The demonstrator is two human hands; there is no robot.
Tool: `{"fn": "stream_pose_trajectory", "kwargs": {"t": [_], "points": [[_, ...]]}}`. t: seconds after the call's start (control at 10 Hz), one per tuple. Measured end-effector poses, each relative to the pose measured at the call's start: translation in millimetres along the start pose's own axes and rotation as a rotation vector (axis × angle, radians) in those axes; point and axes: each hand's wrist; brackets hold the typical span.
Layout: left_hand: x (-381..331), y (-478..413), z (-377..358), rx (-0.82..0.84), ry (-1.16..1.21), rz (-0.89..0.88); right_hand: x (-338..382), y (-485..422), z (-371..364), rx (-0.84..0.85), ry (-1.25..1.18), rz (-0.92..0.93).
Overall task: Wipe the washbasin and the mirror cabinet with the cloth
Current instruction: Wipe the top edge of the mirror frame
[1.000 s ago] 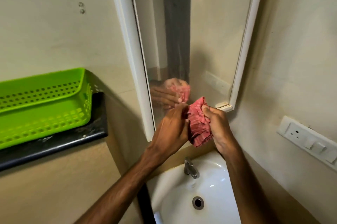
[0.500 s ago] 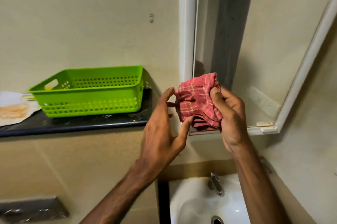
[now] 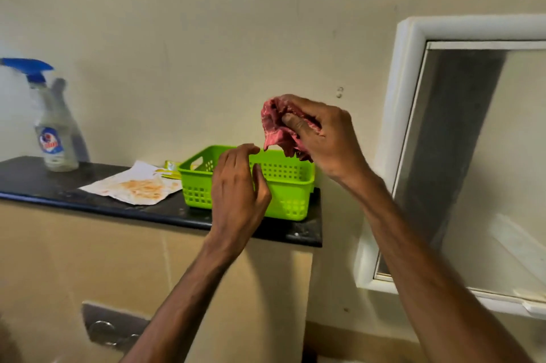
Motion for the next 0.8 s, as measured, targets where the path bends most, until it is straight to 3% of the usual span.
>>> {"fn": "stream_pose_trajectory", "kwargs": {"t": [0.1,0.2,0.3,0.4,0.5,0.6,0.7,0.8], "points": [[13.7,-2.6,-2.9,0.033,-0.014,0.069,-20.3,-7.9,-27.3,0.226,0.098,-0.011],[14.7,-2.9,-2.3,0.05,0.02,0.057,-48.1,-3.4,-43.2,0.592,0.23,-0.193],[15.2,-7.0,-3.0,0.095,0.014,0.049,-58.4,-9.2,-47.1,0.844,0.206,-0.359],[16.6,-9.9,-5.9,0.135,-0.008,0.044,-61.1,-15.2,-47.5,0.933,0.196,-0.4],[16.8,-12.0,-10.1,0.17,-0.013,0.023,-62.8,-11.7,-45.6,0.922,0.198,-0.403],[14.7,-14.6,-11.8,0.186,0.024,-0.018,-54.9,-2.0,-38.0,0.695,0.17,-0.404],[6.2,-15.8,-14.8,0.169,0.165,-0.086,-37.1,14.5,-22.8,0.359,0.129,-0.369],[-15.8,-11.2,-18.8,0.156,0.347,-0.141,-22.4,38.7,-0.1,0.152,0.098,-0.389]]}}
Point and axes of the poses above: each hand's wrist, its own y-axis away from the middle knuckle, its own z-axis out of the back of the hand, x = y × z, and after that the axes turned 1 degree about -y, right-handed
